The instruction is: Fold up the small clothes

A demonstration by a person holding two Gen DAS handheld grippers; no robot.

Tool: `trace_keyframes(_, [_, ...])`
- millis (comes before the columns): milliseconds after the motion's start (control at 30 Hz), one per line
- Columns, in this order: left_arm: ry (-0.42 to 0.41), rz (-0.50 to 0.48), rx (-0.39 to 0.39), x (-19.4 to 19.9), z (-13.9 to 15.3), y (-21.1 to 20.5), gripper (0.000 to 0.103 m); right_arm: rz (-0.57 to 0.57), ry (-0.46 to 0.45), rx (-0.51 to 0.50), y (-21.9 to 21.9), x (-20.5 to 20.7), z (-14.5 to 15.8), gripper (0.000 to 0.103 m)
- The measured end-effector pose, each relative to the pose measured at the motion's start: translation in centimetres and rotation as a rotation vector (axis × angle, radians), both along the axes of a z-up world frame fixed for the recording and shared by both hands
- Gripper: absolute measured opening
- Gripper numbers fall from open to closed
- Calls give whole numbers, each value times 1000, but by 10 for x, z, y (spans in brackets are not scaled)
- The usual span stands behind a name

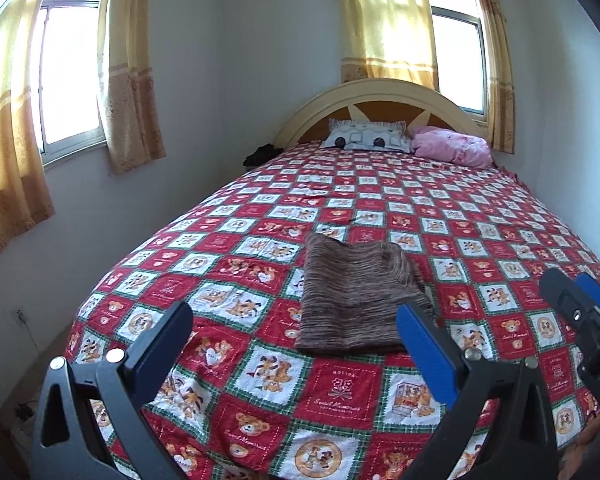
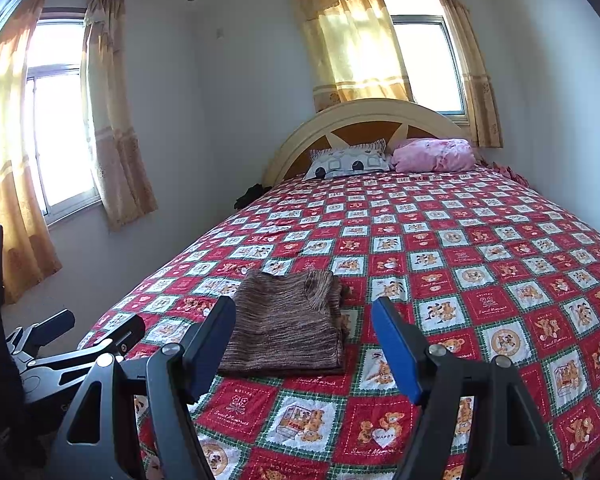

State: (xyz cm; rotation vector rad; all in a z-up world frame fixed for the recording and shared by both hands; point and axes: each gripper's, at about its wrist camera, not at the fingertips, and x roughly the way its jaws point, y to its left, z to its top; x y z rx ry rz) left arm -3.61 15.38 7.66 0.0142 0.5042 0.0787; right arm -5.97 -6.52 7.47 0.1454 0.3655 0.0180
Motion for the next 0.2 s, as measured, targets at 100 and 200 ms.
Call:
trace_keyframes(100, [1, 7, 14, 2, -1, 1, 103, 0, 2, 0, -2, 1, 0, 71])
trace_keyframes(200, [-2, 18, 27, 2, -1, 2, 103, 0, 6, 1, -2, 2, 0, 71])
